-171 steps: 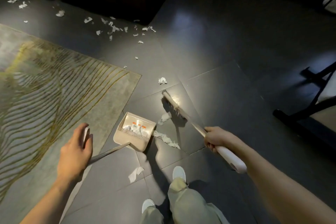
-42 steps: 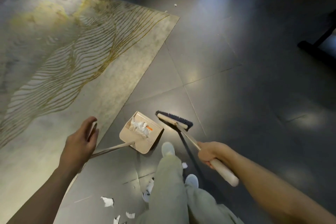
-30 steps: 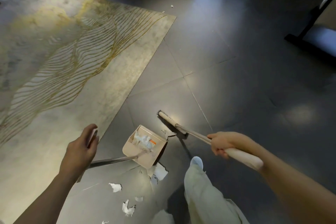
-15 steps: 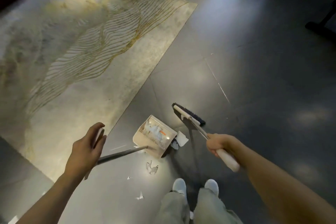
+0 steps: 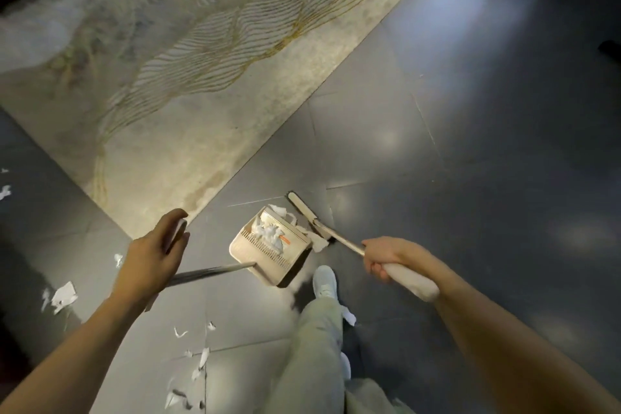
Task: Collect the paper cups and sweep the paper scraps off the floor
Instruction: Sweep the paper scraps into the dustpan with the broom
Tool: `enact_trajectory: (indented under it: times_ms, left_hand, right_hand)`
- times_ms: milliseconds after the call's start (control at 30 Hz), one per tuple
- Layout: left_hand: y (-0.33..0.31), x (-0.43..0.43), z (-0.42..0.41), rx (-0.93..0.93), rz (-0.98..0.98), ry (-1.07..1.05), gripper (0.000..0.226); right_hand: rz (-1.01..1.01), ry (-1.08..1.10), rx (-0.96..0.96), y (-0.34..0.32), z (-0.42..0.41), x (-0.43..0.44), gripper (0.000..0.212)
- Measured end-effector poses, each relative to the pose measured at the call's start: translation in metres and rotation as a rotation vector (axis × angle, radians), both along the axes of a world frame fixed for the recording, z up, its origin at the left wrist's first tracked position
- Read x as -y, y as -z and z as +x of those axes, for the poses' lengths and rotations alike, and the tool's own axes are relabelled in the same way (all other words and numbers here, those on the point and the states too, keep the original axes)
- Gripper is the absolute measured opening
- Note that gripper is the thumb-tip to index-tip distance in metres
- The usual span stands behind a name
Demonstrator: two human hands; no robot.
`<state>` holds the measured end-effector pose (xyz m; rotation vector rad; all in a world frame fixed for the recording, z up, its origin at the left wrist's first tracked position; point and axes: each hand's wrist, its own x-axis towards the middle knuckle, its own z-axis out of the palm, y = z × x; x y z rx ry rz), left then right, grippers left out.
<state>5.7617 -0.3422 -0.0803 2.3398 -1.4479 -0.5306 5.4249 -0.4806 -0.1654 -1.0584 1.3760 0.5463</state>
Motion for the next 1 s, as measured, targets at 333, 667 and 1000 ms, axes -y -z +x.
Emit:
enact_trajectory:
  times_ms: [333, 667, 1000]
  left_hand:
    - [-0.002, -0.139, 0.036, -0.04, 0.08, -0.098, 0.038]
    - [0.026, -0.161, 0.1, -0.063, 0.094, -0.114, 0.036]
    - [0.054, -0.103, 0.186, -0.081, 0.101, 0.076, 0.033]
  right_hand:
    - [-0.161, 0.04, -0.053, -0.024, 0.02, -0.057, 0.045]
    - [-0.089, 0.108, -0.134, 0.008, 0.093, -0.073, 0.028]
    - [-0.106, 0.103, -0.049, 0.023, 0.202, -0.129, 0.039]
